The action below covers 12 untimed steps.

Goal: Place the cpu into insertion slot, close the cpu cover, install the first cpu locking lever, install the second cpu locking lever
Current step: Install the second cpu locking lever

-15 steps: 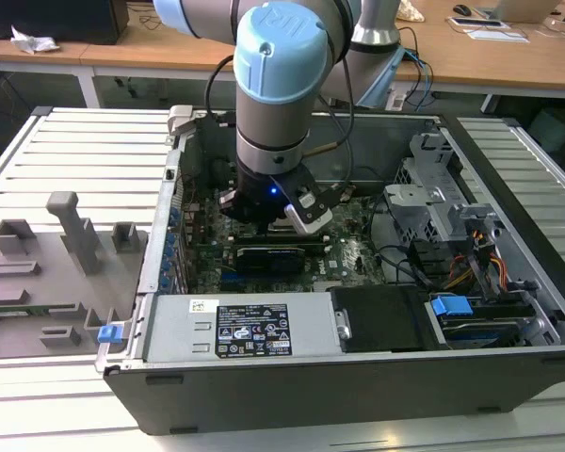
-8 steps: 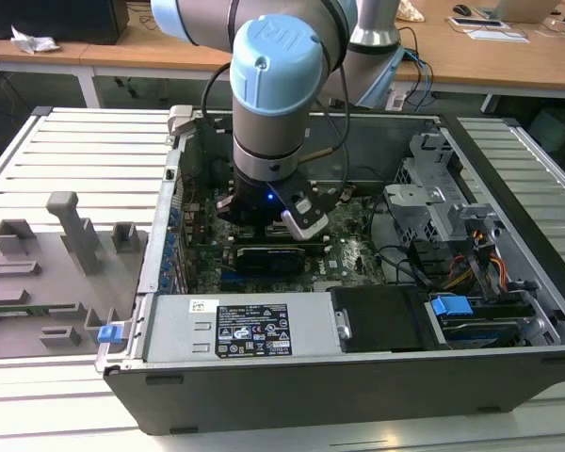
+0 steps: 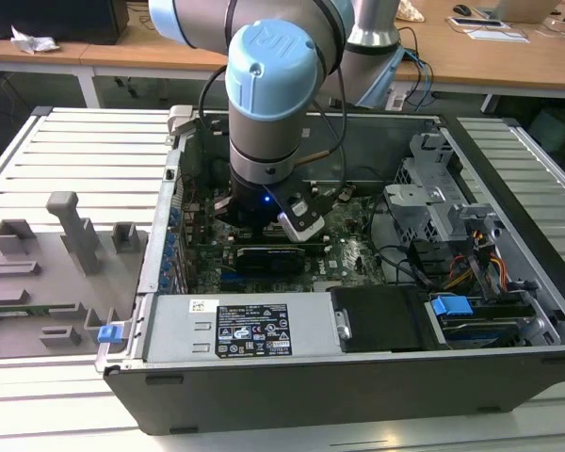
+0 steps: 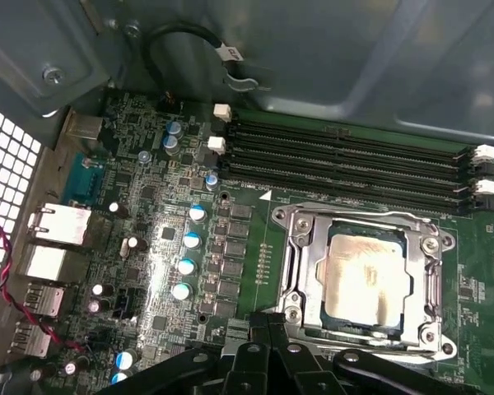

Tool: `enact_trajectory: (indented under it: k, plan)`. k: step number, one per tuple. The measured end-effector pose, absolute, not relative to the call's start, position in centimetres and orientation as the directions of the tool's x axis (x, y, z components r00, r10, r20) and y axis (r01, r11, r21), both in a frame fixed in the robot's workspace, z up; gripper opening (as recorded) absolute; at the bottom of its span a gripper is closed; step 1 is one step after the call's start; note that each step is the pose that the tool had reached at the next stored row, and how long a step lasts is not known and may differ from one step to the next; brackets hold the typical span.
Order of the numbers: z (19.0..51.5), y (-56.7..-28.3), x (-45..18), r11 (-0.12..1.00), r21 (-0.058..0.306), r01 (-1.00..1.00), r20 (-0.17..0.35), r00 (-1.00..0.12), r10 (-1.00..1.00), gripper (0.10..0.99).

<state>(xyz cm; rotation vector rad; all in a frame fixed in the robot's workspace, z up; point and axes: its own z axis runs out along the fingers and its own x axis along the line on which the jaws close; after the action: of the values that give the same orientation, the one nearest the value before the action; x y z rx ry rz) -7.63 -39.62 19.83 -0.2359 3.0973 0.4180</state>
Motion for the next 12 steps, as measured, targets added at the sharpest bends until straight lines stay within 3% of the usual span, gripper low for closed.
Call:
enact_trajectory:
  k: [12]
  plan:
    - [20.11,-39.21,-7.76,0.952,0.267,-0.150,-0.028,-0.989,-0.147,0.106]
